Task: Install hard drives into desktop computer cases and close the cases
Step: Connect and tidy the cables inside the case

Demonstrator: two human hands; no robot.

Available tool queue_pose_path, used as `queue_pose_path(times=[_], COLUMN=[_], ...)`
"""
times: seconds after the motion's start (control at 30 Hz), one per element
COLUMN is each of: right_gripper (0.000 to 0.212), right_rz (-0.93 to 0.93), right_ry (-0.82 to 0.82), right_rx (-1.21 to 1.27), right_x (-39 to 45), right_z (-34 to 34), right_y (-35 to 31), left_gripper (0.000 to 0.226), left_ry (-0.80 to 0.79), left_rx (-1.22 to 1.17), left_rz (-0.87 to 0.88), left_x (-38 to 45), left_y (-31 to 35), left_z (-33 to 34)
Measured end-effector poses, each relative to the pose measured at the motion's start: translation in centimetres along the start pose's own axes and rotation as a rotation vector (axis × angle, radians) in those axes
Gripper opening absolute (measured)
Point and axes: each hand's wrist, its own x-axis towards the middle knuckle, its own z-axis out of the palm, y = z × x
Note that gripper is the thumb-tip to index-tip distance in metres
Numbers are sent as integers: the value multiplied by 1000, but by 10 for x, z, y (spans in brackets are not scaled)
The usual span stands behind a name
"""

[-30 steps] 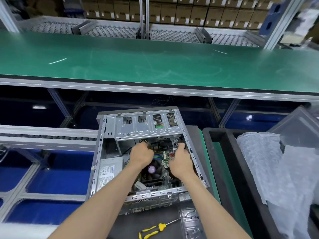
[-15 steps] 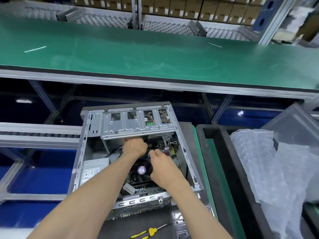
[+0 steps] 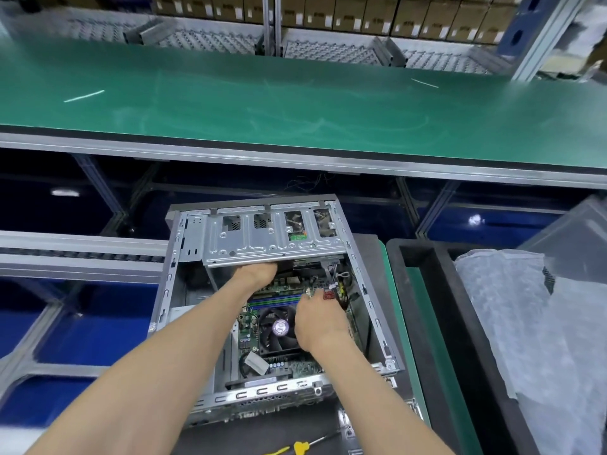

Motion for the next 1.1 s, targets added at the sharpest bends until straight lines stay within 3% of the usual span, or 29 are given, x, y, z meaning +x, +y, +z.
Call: queue_pose_path(times=[0.1, 0.2, 0.27, 0.4, 0.5, 0.57, 0.73, 0.83, 1.0, 1.1], right_gripper=[69, 74, 64, 41, 29, 29, 35, 30, 8, 24], right_rz=[9, -69, -58, 96, 121, 102, 114, 10, -219, -218], right_ry=[90, 22, -5, 175, 161, 137, 82, 117, 166, 133], right_rx=[161, 221, 241, 284, 130, 37, 18, 86, 25, 134], right_x=[10, 20, 24, 19, 10, 10, 7, 7, 7, 4], right_z=[1, 0, -1, 1, -3, -5, -6, -4, -11, -14], right_y=[-5, -2, 2, -2, -3, 2, 1, 3, 9, 10], left_gripper=[50, 41, 35, 24, 24, 18, 30, 22, 38, 31], left_ry=[16, 111, 117, 160, 180, 172, 215, 248, 302, 353], left_rx=[-21, -39, 0, -12, -155, -148, -130, -216, -234, -168], left_rz=[36, 63, 57, 34, -23, 14, 134, 171, 121, 121], left_x=[-4, -6, -9, -17, -25, -25, -22, -24, -34, -40], left_y=[4, 4, 5, 7, 9, 7, 0, 0, 3, 3], left_z=[-1, 0, 1, 3, 5, 8, 18, 22, 25, 28])
